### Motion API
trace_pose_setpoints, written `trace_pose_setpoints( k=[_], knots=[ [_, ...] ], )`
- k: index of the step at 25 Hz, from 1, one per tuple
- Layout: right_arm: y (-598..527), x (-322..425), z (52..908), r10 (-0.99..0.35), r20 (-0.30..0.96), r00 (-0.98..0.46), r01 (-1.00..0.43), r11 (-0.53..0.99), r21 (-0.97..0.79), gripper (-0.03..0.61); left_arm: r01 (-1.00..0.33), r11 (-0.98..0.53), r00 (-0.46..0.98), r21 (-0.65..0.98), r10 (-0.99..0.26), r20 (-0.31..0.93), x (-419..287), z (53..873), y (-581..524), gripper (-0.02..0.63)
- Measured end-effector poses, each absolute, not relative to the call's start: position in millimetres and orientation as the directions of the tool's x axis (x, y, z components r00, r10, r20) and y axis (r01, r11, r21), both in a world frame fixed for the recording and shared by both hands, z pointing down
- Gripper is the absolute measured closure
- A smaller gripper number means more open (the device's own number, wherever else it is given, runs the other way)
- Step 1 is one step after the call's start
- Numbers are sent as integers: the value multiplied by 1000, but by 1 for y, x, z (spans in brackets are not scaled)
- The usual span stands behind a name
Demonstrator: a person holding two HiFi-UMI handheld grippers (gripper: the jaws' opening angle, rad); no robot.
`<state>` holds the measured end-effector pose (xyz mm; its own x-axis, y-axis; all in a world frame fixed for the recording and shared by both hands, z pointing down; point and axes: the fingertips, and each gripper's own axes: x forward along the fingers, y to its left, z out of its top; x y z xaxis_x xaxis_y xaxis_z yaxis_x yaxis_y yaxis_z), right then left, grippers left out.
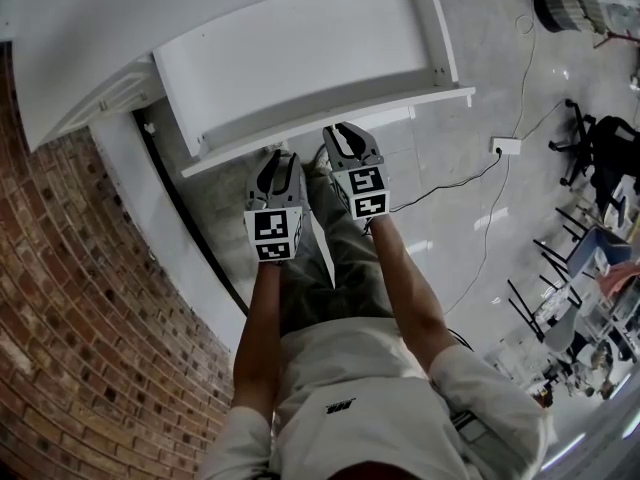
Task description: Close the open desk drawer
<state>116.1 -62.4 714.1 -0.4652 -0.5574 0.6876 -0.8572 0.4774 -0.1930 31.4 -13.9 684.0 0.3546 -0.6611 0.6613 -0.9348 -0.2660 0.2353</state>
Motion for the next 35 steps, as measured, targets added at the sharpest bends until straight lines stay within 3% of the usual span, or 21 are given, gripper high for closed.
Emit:
trace_pose_setpoints(
  k=[35],
  knots=[
    [-132,94,714,-564,681,-468,-860,469,-202,500,-940,-230,341,252,-661,668,14,692,-75,500]
  ],
)
